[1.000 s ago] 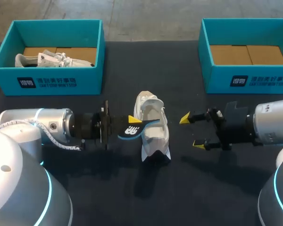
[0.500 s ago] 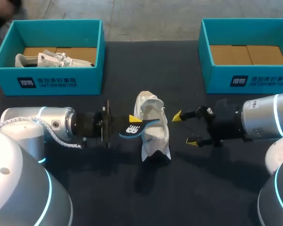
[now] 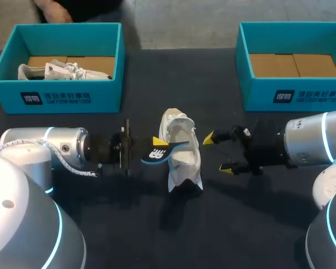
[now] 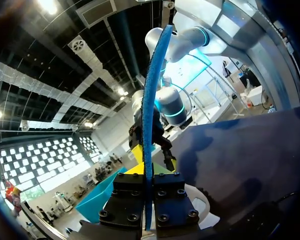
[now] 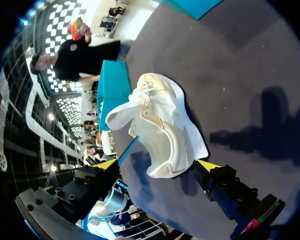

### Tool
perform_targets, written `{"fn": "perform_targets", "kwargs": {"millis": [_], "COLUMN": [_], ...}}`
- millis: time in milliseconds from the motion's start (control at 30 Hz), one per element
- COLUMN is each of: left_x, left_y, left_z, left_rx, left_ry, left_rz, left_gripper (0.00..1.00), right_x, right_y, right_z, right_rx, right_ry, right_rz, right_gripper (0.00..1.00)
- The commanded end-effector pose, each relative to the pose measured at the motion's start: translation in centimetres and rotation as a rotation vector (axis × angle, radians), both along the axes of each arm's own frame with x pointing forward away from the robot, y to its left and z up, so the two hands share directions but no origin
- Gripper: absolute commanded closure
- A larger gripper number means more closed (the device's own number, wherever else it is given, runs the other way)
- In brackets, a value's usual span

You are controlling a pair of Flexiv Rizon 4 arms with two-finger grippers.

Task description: Take the shoe out of the shoebox, open the shoe tongue, remove and reinsert the insole, then place the shoe into the shoebox

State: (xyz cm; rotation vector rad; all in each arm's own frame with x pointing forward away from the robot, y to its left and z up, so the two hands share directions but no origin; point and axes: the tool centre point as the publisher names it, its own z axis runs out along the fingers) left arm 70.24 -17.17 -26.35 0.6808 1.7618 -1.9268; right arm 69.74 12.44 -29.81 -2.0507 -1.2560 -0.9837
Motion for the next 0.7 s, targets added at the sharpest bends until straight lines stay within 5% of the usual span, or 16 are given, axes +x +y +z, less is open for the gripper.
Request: {"fn": "perform_targets", "kwargs": {"millis": [33, 400, 700], "left_x": [-0.1, -0.1, -0.1], "left_y": [-0.1, -0.1, -0.1], "left_z": [-0.1, -0.1, -0.1], "left_rx": [0.000, 0.000, 0.000], "left_ry": [-0.001, -0.001, -0.001], "left_rz": [0.002, 0.002, 0.002], "left_gripper": [1.00, 1.00, 1.00], "right_x": [-0.4, 0.7, -1.4], "right_y": [-0.5, -1.5, -0.1], "right_z": [-0.1, -1.6, -1.0], "right_rx": [-0.013, -0.037, -0.022], "right_ry": [-0.009, -0.025, -0.052], "right_rz": [-0.010, 0.025, 0.069], "right_gripper": [0.00, 0.00, 0.00]}}
